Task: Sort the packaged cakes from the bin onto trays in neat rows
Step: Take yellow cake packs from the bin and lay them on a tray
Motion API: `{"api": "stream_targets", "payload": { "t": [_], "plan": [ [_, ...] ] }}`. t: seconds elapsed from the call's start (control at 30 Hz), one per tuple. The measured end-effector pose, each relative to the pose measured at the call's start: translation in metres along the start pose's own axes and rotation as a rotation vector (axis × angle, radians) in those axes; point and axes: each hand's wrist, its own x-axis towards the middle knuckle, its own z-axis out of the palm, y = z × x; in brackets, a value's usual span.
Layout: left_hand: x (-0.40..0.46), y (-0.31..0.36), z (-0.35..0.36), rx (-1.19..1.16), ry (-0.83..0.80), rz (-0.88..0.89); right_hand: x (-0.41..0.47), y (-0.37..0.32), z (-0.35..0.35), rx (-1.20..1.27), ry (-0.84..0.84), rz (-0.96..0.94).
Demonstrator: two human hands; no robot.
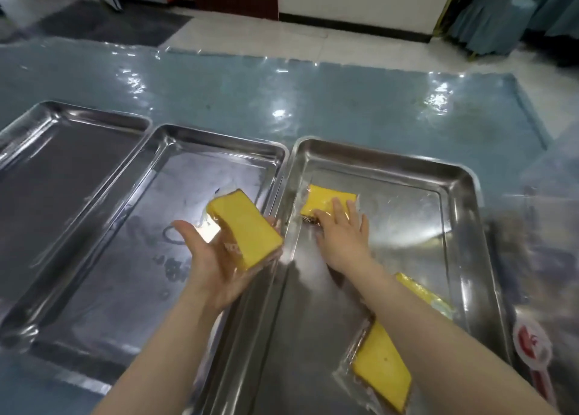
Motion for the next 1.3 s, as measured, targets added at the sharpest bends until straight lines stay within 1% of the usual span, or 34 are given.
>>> {"api": "stream_targets", "payload": {
  "t": [0.1,0.2,0.3,0.33,0.4,0.47,0.5,0.53,0.57,0.6,0.63,0.7,0.73,0.77,0.8,0.87,0.93,1.03,1.1,1.2,1.3],
  "plan": [
    [0.014,0.010,0.007,-0.026,0.033,0.079,0.035,0.007,-0.007,-0.004,0.013,0.025],
    [0.030,0.016,0.019,-0.023,0.173,0.152,0.069,0.008,-0.014,-0.025,-0.033,0.037],
    [0.046,0.020,0.024,0.007,0.268,0.175,0.086,0.003,-0.020,0.011,-0.089,0.053],
    [0.050,0.020,0.023,-0.016,0.290,0.178,0.085,0.002,-0.022,0.034,-0.071,0.048],
    [0.056,0.018,0.023,-0.031,0.317,0.180,0.073,-0.003,-0.025,0.134,0.067,0.025],
    [0.063,0.013,0.023,0.066,0.367,0.155,0.055,-0.011,-0.030,0.380,0.245,-0.041],
    [0.066,0.010,0.024,0.146,0.392,0.137,0.046,-0.015,-0.034,0.525,0.262,-0.078],
    [0.068,0.007,0.027,0.220,0.394,0.126,0.037,-0.020,-0.039,0.667,0.205,-0.089],
    [0.071,0.004,0.030,0.286,0.385,0.127,0.029,-0.023,-0.044,0.810,0.090,-0.074],
    [0.072,0.001,0.032,0.366,0.376,0.153,0.021,-0.026,-0.047,0.972,-0.024,-0.036],
    [0.075,-0.002,0.034,0.470,0.363,0.204,0.015,-0.028,-0.050,1.144,-0.101,0.025],
    [0.077,-0.006,0.036,0.649,0.328,0.310,0.008,-0.030,-0.057,1.484,-0.139,0.183],
    [0.077,-0.007,0.038,0.684,0.311,0.342,0.006,-0.028,-0.060,1.614,-0.145,0.243],
    [0.078,-0.009,0.039,0.697,0.298,0.365,0.005,-0.025,-0.061,1.712,-0.169,0.267],
    [0.078,-0.010,0.039,0.702,0.296,0.380,0.003,-0.022,-0.061,1.780,-0.206,0.251],
    [0.080,-0.012,0.040,0.718,0.314,0.388,-0.002,-0.014,-0.061,1.849,-0.261,0.175],
    [0.082,-0.013,0.040,0.711,0.321,0.364,-0.008,-0.007,-0.058,1.881,-0.267,0.133],
    [0.083,-0.015,0.037,0.734,0.333,0.354,-0.014,-0.001,-0.059,1.900,-0.238,0.188],
    [0.082,-0.019,0.037,0.712,0.344,0.326,-0.018,0.003,-0.062,1.881,-0.189,0.225],
    [0.079,-0.024,0.040,0.559,0.334,0.223,-0.020,0.011,-0.063,1.751,-0.090,0.236],
    [0.075,-0.024,0.035,0.636,0.330,0.198,-0.018,0.020,-0.062,1.731,-0.039,0.247]
  ]
}}
